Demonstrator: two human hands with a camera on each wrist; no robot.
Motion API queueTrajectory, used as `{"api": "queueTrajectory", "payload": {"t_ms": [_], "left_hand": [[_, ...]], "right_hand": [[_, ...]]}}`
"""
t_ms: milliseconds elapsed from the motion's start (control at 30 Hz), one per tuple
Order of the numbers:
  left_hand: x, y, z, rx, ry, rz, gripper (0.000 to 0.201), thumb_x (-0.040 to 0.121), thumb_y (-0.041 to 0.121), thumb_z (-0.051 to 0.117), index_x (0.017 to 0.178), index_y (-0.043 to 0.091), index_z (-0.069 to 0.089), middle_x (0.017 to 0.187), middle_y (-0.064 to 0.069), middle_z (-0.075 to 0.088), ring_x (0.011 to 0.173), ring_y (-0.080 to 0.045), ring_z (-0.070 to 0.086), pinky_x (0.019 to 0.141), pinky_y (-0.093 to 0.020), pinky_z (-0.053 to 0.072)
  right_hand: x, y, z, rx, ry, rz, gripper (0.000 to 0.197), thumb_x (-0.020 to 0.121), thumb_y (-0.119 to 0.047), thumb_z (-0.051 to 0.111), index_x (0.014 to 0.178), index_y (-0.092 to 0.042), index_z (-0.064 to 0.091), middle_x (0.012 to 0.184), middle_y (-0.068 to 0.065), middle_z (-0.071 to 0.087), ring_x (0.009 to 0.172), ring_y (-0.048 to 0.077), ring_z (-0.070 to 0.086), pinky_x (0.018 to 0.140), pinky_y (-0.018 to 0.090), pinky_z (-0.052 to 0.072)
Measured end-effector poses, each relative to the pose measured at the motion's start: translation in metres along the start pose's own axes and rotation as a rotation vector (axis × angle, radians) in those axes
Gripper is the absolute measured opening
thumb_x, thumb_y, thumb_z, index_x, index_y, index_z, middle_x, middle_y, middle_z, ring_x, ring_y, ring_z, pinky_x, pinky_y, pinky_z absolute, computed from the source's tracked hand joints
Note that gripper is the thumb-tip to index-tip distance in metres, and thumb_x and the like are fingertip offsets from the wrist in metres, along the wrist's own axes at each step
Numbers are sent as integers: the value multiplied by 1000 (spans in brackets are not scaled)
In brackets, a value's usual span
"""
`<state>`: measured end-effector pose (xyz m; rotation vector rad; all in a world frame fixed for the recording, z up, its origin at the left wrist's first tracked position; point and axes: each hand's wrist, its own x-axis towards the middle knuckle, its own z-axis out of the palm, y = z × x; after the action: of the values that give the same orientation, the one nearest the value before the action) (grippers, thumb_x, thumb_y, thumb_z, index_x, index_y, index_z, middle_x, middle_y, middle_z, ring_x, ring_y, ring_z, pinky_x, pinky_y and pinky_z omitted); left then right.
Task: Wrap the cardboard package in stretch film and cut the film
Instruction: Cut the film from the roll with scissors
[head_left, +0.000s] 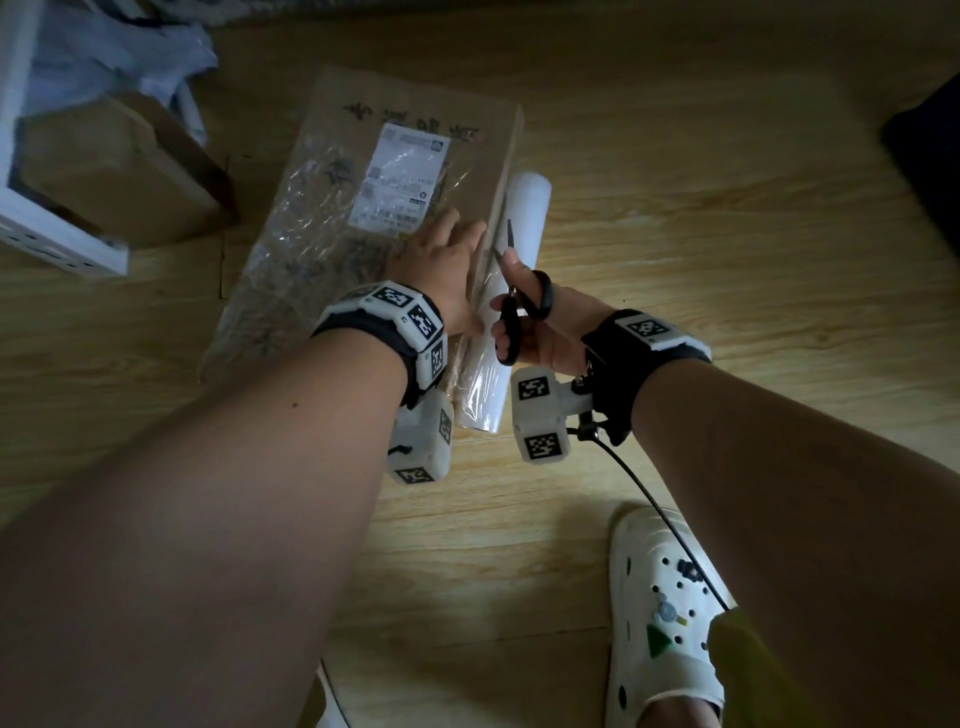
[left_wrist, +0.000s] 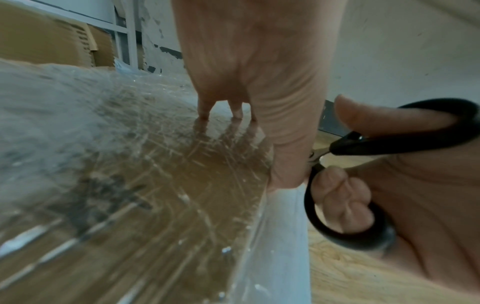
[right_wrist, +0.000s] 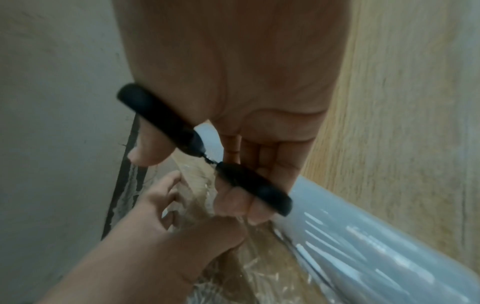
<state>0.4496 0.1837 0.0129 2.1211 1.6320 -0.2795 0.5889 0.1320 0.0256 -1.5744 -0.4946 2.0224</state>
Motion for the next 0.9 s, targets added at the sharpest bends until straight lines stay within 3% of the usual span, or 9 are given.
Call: {"api": "queueTrajectory", "payload": {"t_ms": [267, 467, 633, 900], "left_hand": [[-3, 1, -4, 14, -1, 1, 115, 63, 34, 83, 151, 27, 10, 159, 0, 4, 146, -26, 9, 115, -43, 19], [-4, 2, -4, 0, -5, -9, 114, 62, 32, 84, 151, 28, 12, 158, 0, 4, 145, -27, 10, 116, -44, 21], [-4, 2, -5, -37, -7, -9, 113, 61, 28, 86, 149, 27, 15, 157, -1, 7, 144, -28, 13, 115, -45, 25], [-5, 4, -8, -38, -29, -14, 112, 63, 24, 85, 150, 26, 14, 157, -1, 6, 144, -30, 12, 113, -45, 24]], "right_hand": [[-18, 4, -4, 10, -3, 28, 48, 88, -53, 57, 90, -6, 54, 62, 6, 54, 46, 14, 52, 48, 20, 51], [-22, 8, -3, 38, -7, 44, 43, 88, -50, 60, 87, -8, 51, 73, 6, 50, 47, 14, 50, 48, 21, 48], [-25, 10, -5, 43, 9, 49, 44, 87, -50, 60, 91, -7, 50, 64, 3, 51, 43, 12, 50, 46, 20, 46], [-32, 14, -5, 85, 27, 18, 47, 88, -50, 60, 99, -5, 49, 65, 2, 47, 44, 12, 47, 43, 20, 42]]}}
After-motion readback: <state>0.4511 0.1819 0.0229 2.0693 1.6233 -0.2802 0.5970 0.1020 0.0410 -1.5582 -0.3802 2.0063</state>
